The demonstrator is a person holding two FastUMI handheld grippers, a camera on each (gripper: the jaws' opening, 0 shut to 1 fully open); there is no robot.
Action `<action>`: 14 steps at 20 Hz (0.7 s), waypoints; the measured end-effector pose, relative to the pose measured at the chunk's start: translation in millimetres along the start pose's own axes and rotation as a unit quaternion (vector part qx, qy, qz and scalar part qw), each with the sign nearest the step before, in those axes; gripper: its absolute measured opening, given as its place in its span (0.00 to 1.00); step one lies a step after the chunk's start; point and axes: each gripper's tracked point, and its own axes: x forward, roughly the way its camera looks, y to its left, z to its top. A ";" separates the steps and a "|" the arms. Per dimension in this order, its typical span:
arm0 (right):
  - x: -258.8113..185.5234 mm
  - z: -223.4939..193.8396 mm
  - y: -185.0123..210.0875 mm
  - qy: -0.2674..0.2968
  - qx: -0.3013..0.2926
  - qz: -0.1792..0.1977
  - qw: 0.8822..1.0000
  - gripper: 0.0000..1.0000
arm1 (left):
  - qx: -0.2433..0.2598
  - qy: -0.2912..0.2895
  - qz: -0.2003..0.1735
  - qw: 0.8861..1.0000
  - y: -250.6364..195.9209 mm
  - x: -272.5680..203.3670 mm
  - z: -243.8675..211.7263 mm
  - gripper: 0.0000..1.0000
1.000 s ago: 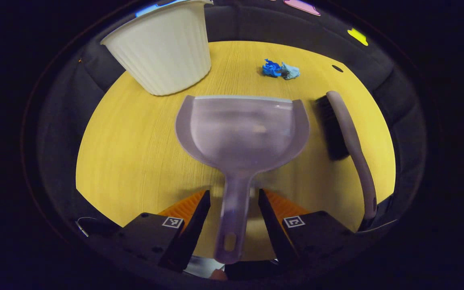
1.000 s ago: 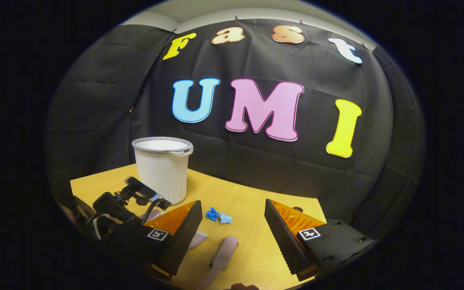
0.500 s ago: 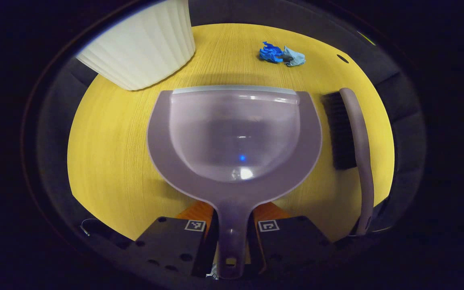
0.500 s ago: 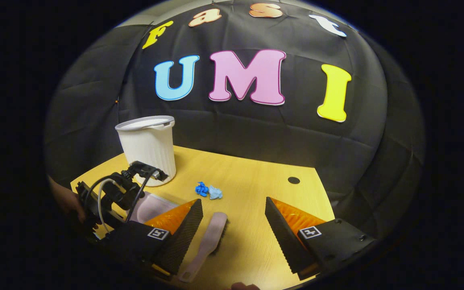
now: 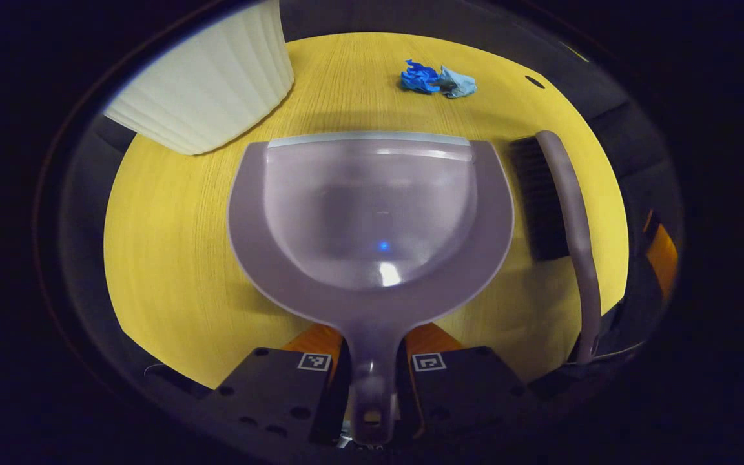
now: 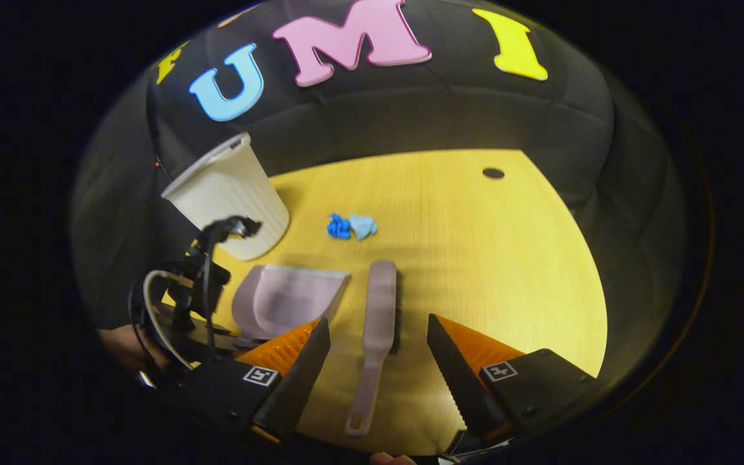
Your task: Pick up the small broom and dustpan from the desktop, sweep the trash into the dustpan with the broom, and then empty the trash into the garbage bin.
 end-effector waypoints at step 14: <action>54.3 -103.0 -16.8 0.246 0.014 -0.127 0.961 0.83 | 0.027 -0.073 -0.091 0.993 -3.0 4.3 5.4 0.29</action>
